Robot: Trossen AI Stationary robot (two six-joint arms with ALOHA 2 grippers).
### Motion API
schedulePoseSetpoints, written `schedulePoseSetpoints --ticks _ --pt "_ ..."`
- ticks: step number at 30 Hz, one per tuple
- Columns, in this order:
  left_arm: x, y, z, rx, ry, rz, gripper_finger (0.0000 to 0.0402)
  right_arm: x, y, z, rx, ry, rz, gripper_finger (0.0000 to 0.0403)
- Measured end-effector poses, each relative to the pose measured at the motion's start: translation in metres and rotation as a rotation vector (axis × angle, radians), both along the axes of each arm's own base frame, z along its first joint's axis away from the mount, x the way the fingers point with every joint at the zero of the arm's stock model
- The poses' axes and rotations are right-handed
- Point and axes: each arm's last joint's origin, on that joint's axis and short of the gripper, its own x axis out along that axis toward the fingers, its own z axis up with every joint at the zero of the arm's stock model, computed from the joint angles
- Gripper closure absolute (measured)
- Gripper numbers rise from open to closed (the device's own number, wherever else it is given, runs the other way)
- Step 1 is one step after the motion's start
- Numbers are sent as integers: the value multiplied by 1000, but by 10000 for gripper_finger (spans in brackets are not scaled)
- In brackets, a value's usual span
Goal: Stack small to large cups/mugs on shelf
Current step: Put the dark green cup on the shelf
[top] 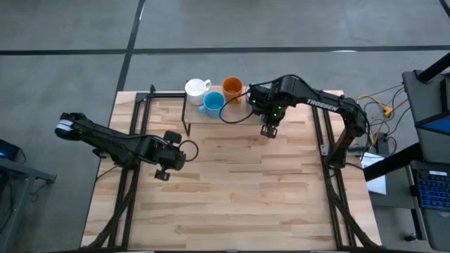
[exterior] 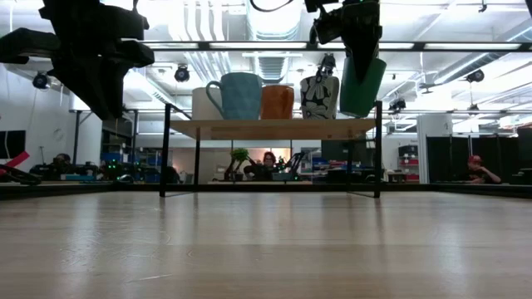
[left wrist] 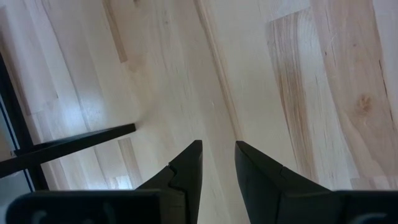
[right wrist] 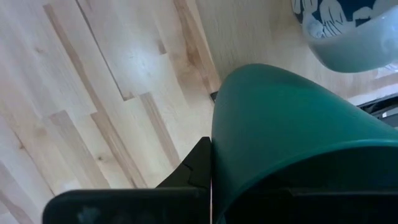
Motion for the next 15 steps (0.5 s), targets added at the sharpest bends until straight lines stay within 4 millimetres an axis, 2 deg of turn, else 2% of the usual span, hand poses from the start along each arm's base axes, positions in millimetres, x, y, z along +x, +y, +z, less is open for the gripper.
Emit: schedulePoseSetpoints --ticks 15 --pt "2 0 0 -4 -17 -1 321 1 -5 -2 1 9 18 394"
